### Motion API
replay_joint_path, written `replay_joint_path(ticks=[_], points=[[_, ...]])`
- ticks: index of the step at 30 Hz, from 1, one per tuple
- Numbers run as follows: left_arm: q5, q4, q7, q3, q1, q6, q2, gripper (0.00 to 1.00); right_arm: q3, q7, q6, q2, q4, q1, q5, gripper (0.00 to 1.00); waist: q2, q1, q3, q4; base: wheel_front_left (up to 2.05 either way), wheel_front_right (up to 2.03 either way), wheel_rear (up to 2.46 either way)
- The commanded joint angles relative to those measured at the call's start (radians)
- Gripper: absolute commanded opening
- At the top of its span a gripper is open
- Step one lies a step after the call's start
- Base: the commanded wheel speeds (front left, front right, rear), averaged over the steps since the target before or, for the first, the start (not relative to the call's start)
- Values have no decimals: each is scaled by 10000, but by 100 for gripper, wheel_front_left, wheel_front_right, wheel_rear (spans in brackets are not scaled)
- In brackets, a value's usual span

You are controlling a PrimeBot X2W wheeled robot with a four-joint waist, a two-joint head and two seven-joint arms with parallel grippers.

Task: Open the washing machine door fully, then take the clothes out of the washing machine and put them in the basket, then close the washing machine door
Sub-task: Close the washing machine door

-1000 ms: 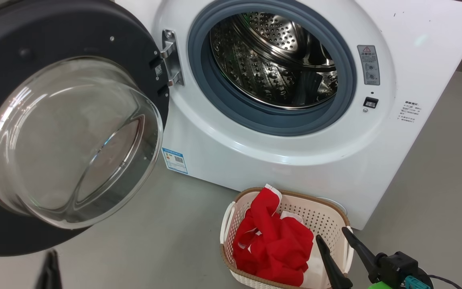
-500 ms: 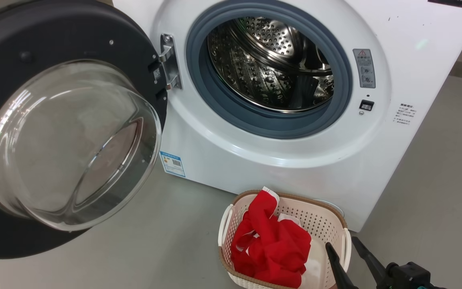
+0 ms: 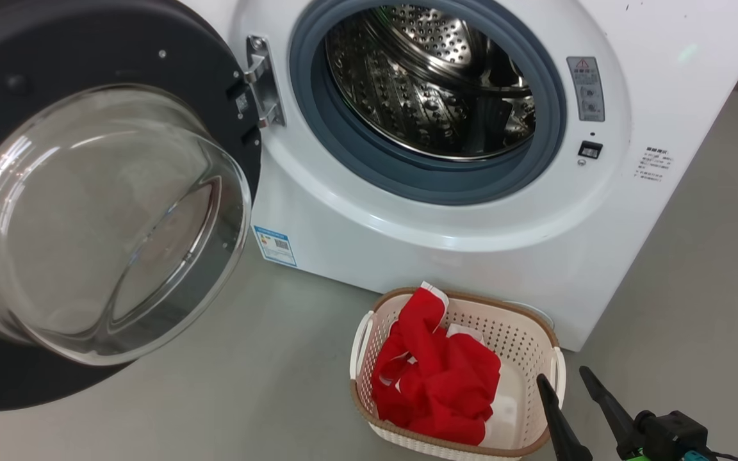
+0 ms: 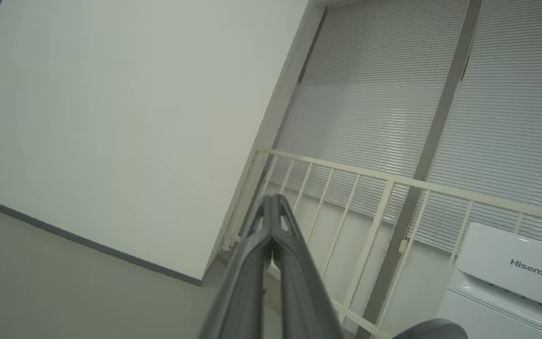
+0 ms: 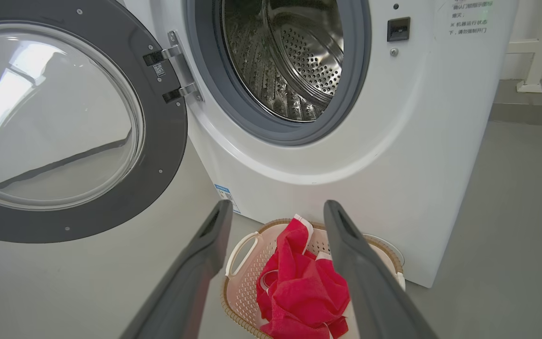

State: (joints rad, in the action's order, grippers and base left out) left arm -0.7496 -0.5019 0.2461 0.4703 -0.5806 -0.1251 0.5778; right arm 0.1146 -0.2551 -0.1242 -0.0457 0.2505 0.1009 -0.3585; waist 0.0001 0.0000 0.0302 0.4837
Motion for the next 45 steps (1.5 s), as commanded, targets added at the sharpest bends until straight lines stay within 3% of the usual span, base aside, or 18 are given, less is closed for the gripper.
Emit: replay_joint_path(ticks=[1,3,4,5,7,17,29,45], points=[[-811,-606,-455,112,-666,-55,968,0,158,-67,-65,-46,-278,-255,179,100,-1,0,183,-32,0,0,0],[-1371,-1057,-917,49,-902,-55,1076,0,132,-67,-65,-46,-285,-275,203,100,-1,0,225,-30,0,0,0],[-2262,-1636,-1885,-253,-1224,-55,1368,0,90,-67,-65,-46,-305,-300,241,100,-1,0,329,-24,0,0,0],[-2262,-1636,-1885,-253,-1224,-55,1368,0,90,-67,-65,-46,-305,-300,241,100,-1,0,329,-24,0,0,0],[-3393,-2385,-3323,-551,-1555,-55,1669,0,47,-67,-65,-46,-317,-345,292,100,-1,0,470,-7,0,0,0],[-5167,-3514,-6656,-1471,-1793,-55,2143,0,-42,-67,-65,-45,-339,-637,565,100,-1,0,1047,-29,0,0,0],[-6069,-3968,-8461,-1770,-1451,-55,2215,0,-188,-67,-65,-45,-326,-738,699,100,-1,0,1260,-139,0,0,0],[-6668,-2316,-10235,-2520,-492,-55,2202,0,-416,-67,-65,-45,-394,-352,618,100,-1,0,492,-91,0,0,0]])
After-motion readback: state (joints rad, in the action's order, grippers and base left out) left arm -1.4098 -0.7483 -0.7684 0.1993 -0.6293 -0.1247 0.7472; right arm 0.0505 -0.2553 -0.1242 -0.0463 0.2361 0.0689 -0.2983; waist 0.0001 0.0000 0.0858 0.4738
